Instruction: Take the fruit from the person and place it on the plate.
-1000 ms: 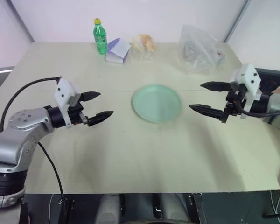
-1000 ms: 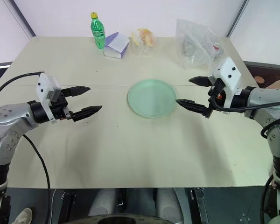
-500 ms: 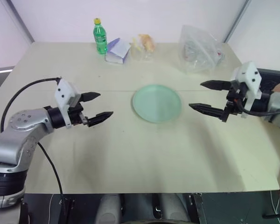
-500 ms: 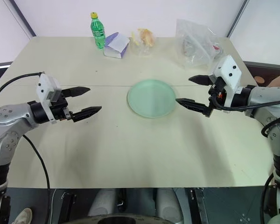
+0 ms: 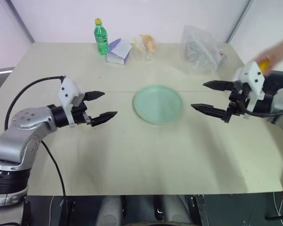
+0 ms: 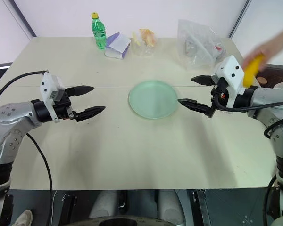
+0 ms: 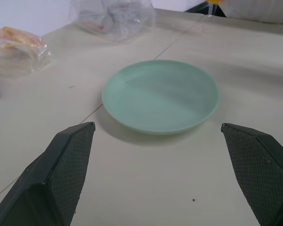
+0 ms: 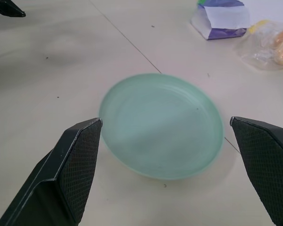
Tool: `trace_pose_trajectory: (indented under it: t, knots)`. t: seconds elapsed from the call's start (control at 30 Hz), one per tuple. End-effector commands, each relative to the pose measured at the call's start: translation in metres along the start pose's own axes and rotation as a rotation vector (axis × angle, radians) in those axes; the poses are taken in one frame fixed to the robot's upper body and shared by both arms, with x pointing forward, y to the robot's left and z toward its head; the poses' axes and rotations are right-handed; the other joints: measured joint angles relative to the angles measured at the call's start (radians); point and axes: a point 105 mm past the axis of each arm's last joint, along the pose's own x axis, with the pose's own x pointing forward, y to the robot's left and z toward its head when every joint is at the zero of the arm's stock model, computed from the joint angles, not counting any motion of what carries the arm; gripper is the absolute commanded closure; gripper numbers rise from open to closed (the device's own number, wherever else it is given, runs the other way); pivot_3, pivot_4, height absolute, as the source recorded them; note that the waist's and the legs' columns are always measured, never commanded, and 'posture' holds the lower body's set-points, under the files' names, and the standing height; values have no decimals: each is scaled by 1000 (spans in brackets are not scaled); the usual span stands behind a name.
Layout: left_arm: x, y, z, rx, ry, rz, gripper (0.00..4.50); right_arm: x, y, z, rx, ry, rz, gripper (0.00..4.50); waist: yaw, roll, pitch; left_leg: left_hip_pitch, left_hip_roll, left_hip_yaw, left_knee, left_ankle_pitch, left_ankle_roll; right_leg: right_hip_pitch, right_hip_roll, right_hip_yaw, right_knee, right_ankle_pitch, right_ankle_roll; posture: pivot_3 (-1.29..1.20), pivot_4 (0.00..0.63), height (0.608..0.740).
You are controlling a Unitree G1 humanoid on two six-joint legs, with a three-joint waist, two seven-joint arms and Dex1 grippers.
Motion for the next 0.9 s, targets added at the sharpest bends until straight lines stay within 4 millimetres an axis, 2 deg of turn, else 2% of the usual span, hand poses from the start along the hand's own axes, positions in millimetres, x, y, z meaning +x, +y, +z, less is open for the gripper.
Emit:
trace_pose_trajectory:
  t: [0.03, 0.37, 0.53, 0.73, 0.8, 0.9]
  knots:
    - [-1, 2, 9, 40, -24, 10, 0, -9, -4, 14, -43, -35, -39, 69, 1, 0, 0, 0, 0, 0, 0, 0, 0, 0, 0, 0, 0, 0, 0, 0, 150, 731]
    - [-2, -1, 8, 42, -18, -13, 0, -7, -7, 17, -47, -50, -54, 69, 0, 0, 0, 0, 0, 0, 0, 0, 0, 0, 0, 0, 0, 0, 0, 0, 150, 731]
    - [0, 8, 17, 59, -69, 44, 0, 0, -13, 32, -54, -118, -86, 69, -1, 0, 0, 0, 0, 0, 0, 0, 0, 0, 0, 0, 0, 0, 0, 0, 150, 731]
    - [8, 23, 44, 42, -221, 143, 0, 19, -18, 60, -13, -272, -138, 69, 1, 0, 0, 0, 0, 0, 1, 0, 0, 0, 0, 0, 1, 0, 0, 0, 150, 731]
    - [10, 27, 54, 15, -275, 166, 0, 24, -18, 64, -7, -288, -145, 69, 1, 0, 0, 0, 0, 0, 1, 0, 0, 0, 0, 0, 1, 0, 0, 0, 150, 731]
    - [12, 29, 60, 26, -289, 167, 0, 28, -13, 63, -4, -289, -125, 69, 1, 0, 0, -1, 0, 0, 2, 0, 0, 0, 0, 0, 1, 0, 0, 0, 150, 731]
